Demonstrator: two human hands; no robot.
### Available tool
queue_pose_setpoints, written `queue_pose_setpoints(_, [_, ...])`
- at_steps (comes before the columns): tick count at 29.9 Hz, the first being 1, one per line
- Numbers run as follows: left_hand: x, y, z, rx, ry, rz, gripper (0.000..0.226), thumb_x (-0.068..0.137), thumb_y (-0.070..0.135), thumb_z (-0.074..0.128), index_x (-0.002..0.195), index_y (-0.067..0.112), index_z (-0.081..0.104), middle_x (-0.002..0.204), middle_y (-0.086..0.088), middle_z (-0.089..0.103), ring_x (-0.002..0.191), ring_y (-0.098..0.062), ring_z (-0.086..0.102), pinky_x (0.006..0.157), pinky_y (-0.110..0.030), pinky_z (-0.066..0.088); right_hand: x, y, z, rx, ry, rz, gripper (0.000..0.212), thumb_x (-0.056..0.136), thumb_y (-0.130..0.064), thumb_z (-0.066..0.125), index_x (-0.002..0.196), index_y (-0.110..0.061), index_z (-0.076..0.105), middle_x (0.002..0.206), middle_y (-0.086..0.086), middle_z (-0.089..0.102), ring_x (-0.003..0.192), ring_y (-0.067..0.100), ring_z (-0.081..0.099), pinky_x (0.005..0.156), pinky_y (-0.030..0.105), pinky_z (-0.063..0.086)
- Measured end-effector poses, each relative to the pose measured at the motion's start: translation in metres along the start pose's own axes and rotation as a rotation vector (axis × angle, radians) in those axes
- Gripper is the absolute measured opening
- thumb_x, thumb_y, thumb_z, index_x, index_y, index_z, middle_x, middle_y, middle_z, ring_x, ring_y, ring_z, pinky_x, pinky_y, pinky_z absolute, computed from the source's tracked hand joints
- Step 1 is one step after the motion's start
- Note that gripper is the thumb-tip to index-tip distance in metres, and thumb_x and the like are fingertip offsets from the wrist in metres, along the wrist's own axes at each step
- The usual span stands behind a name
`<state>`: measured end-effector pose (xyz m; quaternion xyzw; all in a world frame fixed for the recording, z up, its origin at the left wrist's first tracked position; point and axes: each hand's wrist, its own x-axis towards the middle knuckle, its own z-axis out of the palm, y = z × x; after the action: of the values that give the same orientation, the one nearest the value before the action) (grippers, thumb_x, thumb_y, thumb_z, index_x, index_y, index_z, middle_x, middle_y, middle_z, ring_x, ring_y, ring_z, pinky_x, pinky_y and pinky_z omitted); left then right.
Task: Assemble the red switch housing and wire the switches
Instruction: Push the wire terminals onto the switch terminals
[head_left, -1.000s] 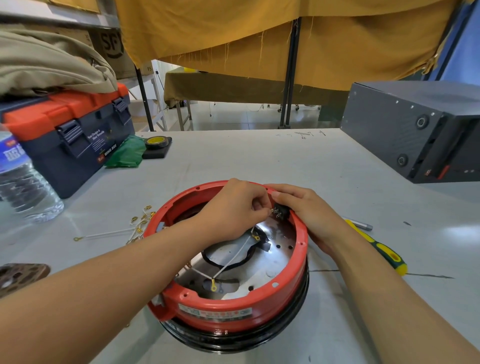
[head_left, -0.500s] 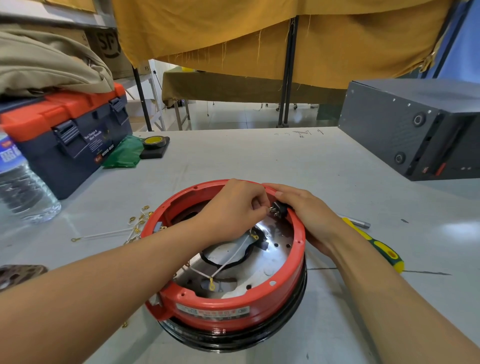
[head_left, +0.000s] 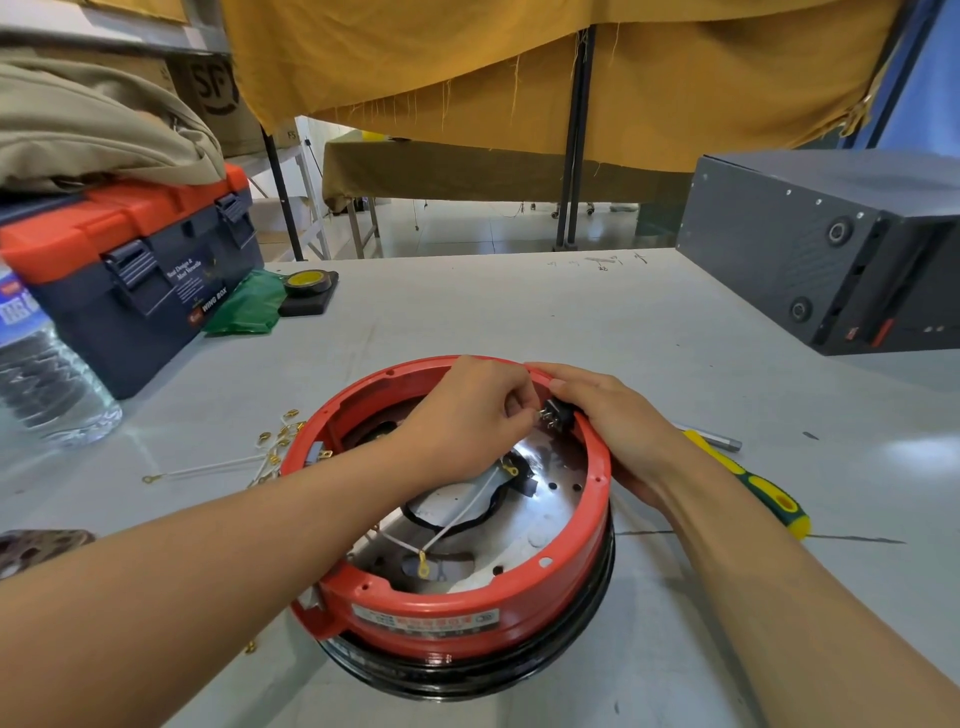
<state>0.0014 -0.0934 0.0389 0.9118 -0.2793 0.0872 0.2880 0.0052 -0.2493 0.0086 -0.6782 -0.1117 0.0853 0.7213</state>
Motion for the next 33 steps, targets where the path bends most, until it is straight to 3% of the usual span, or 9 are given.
queue_pose_setpoints(12, [0.002,0.002,0.004,-0.013,0.004,-0.025,0.012,0.084,0.006,0.057,0.082,0.004,0.069,0.078,-0.006,0.07,0.073,-0.016,0.062,0.073,-0.032,0.048,-0.001,-0.001,0.001,-0.013,0.035,0.012,0.038,0.097,-0.006,0.037,0.104,-0.024,0.07,0.108,0.008,0.072,0.105,0.022,0.066,0.091,0.029,0.052])
queue_pose_setpoints(17, [0.001,0.0,0.002,-0.053,-0.005,-0.034,0.011,0.084,0.006,0.059,0.081,0.005,0.07,0.076,-0.004,0.07,0.067,-0.008,0.058,0.067,-0.019,0.046,-0.001,-0.002,-0.002,-0.044,0.007,0.028,0.036,0.098,-0.009,0.038,0.107,-0.025,0.069,0.104,0.001,0.073,0.099,0.015,0.068,0.083,0.024,0.054])
queue_pose_setpoints(21, [0.002,-0.002,-0.002,-0.093,-0.038,-0.033,0.01,0.083,0.006,0.062,0.082,0.007,0.071,0.075,0.002,0.068,0.064,-0.002,0.056,0.064,-0.011,0.044,-0.001,-0.003,-0.002,-0.074,0.041,0.034,0.036,0.098,-0.01,0.039,0.105,-0.028,0.069,0.106,0.005,0.072,0.101,0.018,0.067,0.091,0.029,0.053])
queue_pose_setpoints(25, [0.001,-0.004,-0.005,-0.123,-0.069,-0.038,0.014,0.079,0.003,0.061,0.085,0.008,0.073,0.077,0.002,0.069,0.066,0.0,0.058,0.063,-0.008,0.045,-0.001,-0.004,-0.001,-0.089,0.072,0.05,0.034,0.098,-0.01,0.04,0.113,-0.024,0.067,0.103,0.001,0.074,0.098,0.016,0.069,0.087,0.024,0.054])
queue_pose_setpoints(28, [0.001,-0.006,-0.007,-0.117,-0.072,-0.054,0.011,0.08,0.006,0.063,0.084,0.009,0.073,0.076,0.003,0.069,0.067,0.001,0.058,0.062,-0.008,0.045,-0.002,-0.005,0.0,-0.104,0.101,0.059,0.033,0.098,-0.01,0.041,0.119,-0.02,0.064,0.107,0.005,0.072,0.099,0.017,0.068,0.089,0.027,0.053])
queue_pose_setpoints(33, [0.001,-0.008,-0.006,-0.094,-0.058,-0.012,0.006,0.081,0.008,0.067,0.08,0.009,0.073,0.073,0.001,0.07,0.069,-0.005,0.06,0.065,-0.017,0.047,-0.005,-0.006,0.004,-0.111,0.112,0.027,0.035,0.097,-0.007,0.04,0.108,-0.024,0.068,0.108,0.013,0.07,0.098,0.02,0.067,0.09,0.03,0.051])
